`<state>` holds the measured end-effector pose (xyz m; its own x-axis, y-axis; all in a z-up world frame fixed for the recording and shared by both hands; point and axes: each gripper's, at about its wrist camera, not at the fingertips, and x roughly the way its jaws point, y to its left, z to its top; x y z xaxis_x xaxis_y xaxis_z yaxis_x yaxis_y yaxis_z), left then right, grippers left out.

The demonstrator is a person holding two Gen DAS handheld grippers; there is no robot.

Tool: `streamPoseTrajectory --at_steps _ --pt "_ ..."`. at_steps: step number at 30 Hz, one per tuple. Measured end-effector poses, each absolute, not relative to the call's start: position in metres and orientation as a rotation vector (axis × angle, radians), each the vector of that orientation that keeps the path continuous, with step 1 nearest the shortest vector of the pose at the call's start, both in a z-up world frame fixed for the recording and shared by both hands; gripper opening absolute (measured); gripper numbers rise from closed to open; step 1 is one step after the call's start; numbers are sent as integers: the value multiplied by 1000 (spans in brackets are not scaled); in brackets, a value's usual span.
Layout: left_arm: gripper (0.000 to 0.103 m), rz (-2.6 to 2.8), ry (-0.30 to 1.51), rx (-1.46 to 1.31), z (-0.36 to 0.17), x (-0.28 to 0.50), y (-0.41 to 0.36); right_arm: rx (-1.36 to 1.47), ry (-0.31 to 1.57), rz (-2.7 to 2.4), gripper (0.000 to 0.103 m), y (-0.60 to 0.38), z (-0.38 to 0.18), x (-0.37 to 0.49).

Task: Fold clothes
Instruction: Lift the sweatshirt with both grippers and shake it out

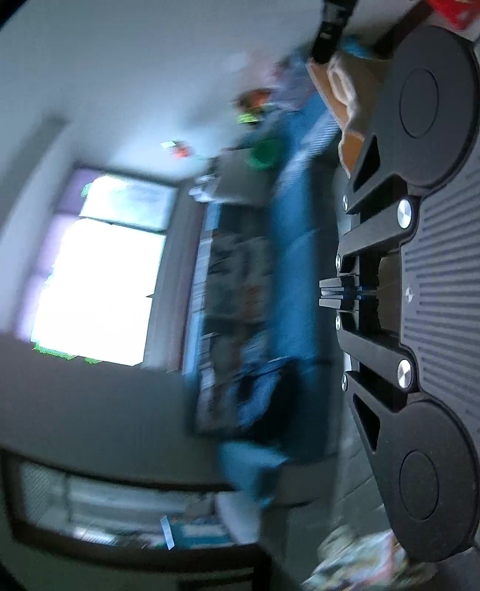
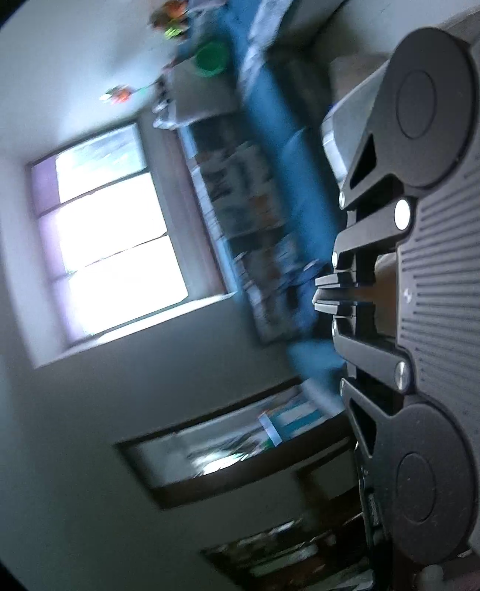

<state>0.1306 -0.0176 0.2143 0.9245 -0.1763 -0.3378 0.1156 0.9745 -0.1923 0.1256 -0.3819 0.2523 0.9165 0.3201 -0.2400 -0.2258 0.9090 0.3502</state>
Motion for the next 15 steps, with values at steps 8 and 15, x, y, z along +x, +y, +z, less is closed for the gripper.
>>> streamPoseTrajectory --at_steps 8,15 --pt "2 -183 370 -52 205 29 11 236 232 432 3 -360 271 69" --pt "2 -131 592 50 103 -43 18 97 453 499 12 -321 205 47"
